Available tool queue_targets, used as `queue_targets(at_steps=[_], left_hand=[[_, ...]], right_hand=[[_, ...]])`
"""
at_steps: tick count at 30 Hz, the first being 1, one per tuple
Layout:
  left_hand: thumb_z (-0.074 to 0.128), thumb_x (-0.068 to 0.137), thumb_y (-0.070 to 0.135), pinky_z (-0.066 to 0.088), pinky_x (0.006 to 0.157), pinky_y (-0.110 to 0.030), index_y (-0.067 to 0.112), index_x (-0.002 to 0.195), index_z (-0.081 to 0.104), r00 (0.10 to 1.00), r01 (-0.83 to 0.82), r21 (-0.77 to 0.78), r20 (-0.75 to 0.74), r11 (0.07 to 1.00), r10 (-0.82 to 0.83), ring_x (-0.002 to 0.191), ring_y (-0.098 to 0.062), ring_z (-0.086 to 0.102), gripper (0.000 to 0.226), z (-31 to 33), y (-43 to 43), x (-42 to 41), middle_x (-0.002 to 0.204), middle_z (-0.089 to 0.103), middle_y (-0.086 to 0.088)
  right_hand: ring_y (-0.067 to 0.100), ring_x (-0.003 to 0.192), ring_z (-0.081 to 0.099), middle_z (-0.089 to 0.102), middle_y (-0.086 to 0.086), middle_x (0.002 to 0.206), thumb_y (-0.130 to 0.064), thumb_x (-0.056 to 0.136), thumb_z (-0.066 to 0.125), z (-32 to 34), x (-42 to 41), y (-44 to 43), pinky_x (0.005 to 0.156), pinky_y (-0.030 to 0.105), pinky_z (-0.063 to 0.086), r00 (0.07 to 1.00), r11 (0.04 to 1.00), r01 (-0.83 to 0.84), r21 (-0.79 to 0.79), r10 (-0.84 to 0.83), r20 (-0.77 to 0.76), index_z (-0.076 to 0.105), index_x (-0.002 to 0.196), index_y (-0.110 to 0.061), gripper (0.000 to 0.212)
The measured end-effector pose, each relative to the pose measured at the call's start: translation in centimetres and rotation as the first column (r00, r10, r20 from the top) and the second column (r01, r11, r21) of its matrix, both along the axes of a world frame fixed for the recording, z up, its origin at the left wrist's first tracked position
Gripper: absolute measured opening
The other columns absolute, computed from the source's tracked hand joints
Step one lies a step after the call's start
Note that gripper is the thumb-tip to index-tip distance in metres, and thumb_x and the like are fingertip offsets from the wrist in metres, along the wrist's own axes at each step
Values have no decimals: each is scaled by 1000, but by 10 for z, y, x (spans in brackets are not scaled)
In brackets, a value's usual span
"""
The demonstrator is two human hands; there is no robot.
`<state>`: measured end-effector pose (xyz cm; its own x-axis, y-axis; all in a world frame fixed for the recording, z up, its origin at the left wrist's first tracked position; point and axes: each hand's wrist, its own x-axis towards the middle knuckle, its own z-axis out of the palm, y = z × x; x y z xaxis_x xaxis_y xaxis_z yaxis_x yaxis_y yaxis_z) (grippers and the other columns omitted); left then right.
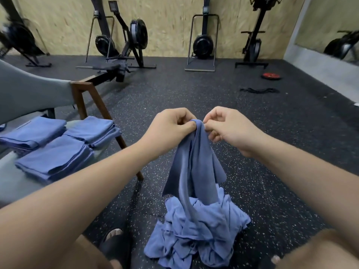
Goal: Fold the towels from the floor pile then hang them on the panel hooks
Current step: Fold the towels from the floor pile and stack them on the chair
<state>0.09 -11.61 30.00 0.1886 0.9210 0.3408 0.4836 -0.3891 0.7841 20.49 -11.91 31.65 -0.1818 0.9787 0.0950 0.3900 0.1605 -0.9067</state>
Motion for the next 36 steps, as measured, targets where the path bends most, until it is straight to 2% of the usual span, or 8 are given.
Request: queue_targets(at_steps=[3,5,9,14,22,25,30,36], left_hand=[[74,93,37,42,63,-30,25,82,74,998,-39,10,-44,999,39,61,-7,49,17,-4,2,1,69,70,3],[76,94,38,38,58,-28,22,81,73,997,-68,-2,-40,998,68,57,-6,44,20,-3,3,0,61,62,9],[74,91,30,37,59,-26,19,78,72,991,-133,-16,-16,991,133,55,-4,45,17,0,5,-3,59,61,13],[74,88,30,31,49,-16,16,74,71,974,-214,12,-74,977,215,48,-1,42,20,1,0,-3,49,53,17],[73,90,30,32,51,-21,17,77,70,982,-164,-14,-96,986,162,49,-3,40,19,2,-1,-12,53,54,13],[73,91,30,35,56,-20,19,77,70,966,-208,43,-147,977,212,50,-1,45,18,1,4,-20,55,58,14],[80,87,30,45,62,-20,24,79,71,939,-237,119,-225,964,259,62,0,61,14,-4,8,-28,67,70,13],[79,91,34,50,68,-23,27,83,69,958,-68,93,-271,993,91,68,-4,63,15,-11,-7,-6,72,71,10]], right_hand=[[12,67,64,72,-3,80,-16,93,70,-7,-7,-6,73,42,55,998,994,-20,109,13,64,68,99,-14,6],[13,75,66,72,-8,91,-27,90,75,-11,-8,-10,79,37,55,988,979,-11,202,-20,154,63,101,-24,17],[10,71,60,67,-7,80,-35,85,83,-21,-14,-20,68,27,49,956,913,2,408,-122,267,58,91,-23,29],[9,60,57,65,-7,63,-44,87,80,-39,-26,-20,64,36,51,931,935,-46,352,-88,355,63,72,-20,33],[15,61,51,58,-7,61,-24,82,67,-57,-19,-10,66,42,50,891,962,-53,266,-75,448,49,70,-19,22],[10,61,48,65,-2,67,-19,90,65,-55,-10,-4,66,39,47,939,985,-47,165,-12,344,59,77,-17,14],[15,59,62,72,8,70,-6,100,66,-42,-1,0,61,28,54,999,1000,-26,-8,26,-22,67,94,2,11],[15,57,60,70,10,71,-5,99,66,-37,2,0,55,24,51,994,998,38,-48,-42,-96,71,95,2,10]])
